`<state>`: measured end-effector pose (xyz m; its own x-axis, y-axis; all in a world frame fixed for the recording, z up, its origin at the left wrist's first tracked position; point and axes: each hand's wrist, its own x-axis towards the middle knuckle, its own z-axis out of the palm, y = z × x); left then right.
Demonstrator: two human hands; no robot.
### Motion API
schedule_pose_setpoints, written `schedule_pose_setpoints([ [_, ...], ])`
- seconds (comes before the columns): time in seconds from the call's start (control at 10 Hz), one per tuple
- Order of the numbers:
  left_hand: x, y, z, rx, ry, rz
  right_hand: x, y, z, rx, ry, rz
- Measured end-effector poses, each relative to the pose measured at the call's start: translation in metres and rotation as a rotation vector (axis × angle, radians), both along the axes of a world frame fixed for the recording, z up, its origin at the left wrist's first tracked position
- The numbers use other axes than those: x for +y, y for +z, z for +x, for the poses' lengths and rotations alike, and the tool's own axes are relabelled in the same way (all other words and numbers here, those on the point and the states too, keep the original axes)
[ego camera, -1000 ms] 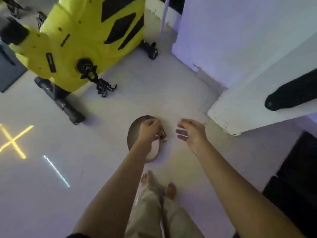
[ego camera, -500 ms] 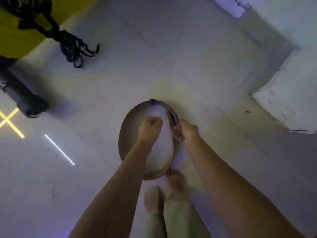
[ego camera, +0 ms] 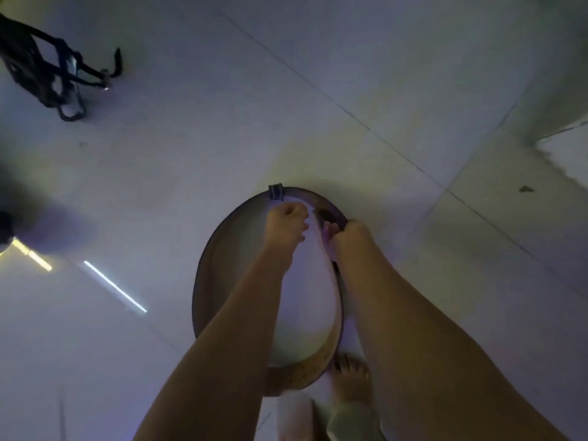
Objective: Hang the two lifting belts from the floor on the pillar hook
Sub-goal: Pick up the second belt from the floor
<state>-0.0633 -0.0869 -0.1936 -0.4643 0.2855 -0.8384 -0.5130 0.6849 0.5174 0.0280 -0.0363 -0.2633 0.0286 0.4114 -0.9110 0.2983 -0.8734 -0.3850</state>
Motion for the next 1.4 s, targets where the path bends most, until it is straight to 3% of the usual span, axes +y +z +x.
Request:
schedule_pose_setpoints([
  [0.1, 0.009, 0.003, -0.008, 0.108, -0.077, 0.027, -0.004, 0.043, -0.004, -0.247, 0.43, 0.154],
  [0.2, 0.021, 0.017, -0.019, 0.234, -0.178, 0.067, -0.005, 0.052, -0.002, -0.2, 0.189, 0.122],
  [0.3, 0.035, 0.039, -0.026, 0.314, -0.317, 0.074, 0.002, 0.079, -0.003, 0.048, -0.104, 0.06],
  [0.4, 0.048, 0.06, -0.03, 0.332, -0.514, 0.055, 0.019, 0.109, -0.01, 0.149, -0.428, -0.046],
  [0.6, 0.069, 0.115, -0.036, 0.197, -0.908, 0.007, 0.024, 0.179, -0.003, 0.264, -0.383, -0.054],
  [0.7, 0.07, 0.154, -0.036, 0.128, -0.956, 0.028, 0.022, 0.21, 0.014, 0.334, -0.379, -0.042],
  [1.0, 0.058, 0.276, -0.012, 0.147, -0.843, 0.146, 0.019, 0.34, 0.044, 0.516, -0.353, 0.069],
  [1.1, 0.05, 0.309, -0.01, 0.034, -0.754, 0.188, 0.021, 0.37, 0.057, 0.475, -0.235, 0.146],
  [1.2, 0.045, 0.353, -0.001, -0.107, -0.676, 0.295, 0.024, 0.413, 0.072, 0.452, -0.133, 0.228],
  [1.4, 0.061, 0.489, 0.044, -0.066, -0.634, 0.547, 0.024, 0.543, 0.101, 0.457, -0.017, 0.417],
])
